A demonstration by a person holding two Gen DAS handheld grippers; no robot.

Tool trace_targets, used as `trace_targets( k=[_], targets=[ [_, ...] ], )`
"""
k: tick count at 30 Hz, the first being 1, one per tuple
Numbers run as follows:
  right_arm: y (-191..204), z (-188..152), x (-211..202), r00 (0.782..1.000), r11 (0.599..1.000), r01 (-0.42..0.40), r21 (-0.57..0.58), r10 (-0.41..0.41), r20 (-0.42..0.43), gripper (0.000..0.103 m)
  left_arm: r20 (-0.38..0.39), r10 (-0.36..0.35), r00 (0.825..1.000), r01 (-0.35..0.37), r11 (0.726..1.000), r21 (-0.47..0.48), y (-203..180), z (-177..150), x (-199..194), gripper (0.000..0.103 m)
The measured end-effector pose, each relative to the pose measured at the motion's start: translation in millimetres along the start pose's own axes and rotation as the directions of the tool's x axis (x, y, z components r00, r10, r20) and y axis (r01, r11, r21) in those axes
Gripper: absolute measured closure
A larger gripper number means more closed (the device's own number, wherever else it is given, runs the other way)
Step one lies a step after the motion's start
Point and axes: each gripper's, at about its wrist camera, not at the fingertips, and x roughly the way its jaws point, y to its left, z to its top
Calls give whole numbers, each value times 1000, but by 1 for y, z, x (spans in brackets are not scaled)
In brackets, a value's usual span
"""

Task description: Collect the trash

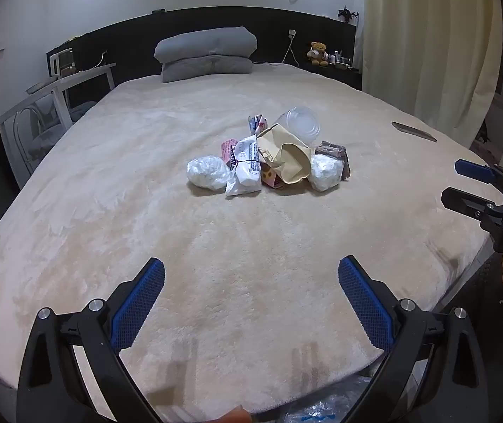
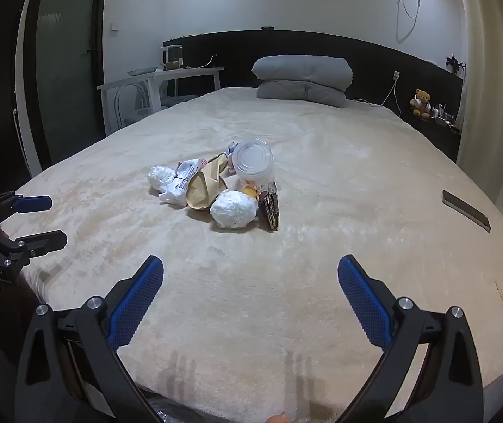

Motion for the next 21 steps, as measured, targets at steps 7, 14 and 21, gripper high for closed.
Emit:
trace_targets(
  k=[7, 14, 21],
  targets=[
    [0, -2, 6, 1000, 1000, 3, -8, -3, -30, 5, -5, 5, 1000, -5, 1000, 8, -2, 1, 1, 6],
    [-1, -4, 7, 999, 1000, -26, 17, 26, -36, 5, -7, 9, 1000, -9, 1000, -6, 11, -2, -2, 6],
    [1, -5, 7, 999, 999, -33, 14, 33, -41, 5, -10, 17, 1000, -17, 1000, -7, 7, -2, 2, 6]
  ],
)
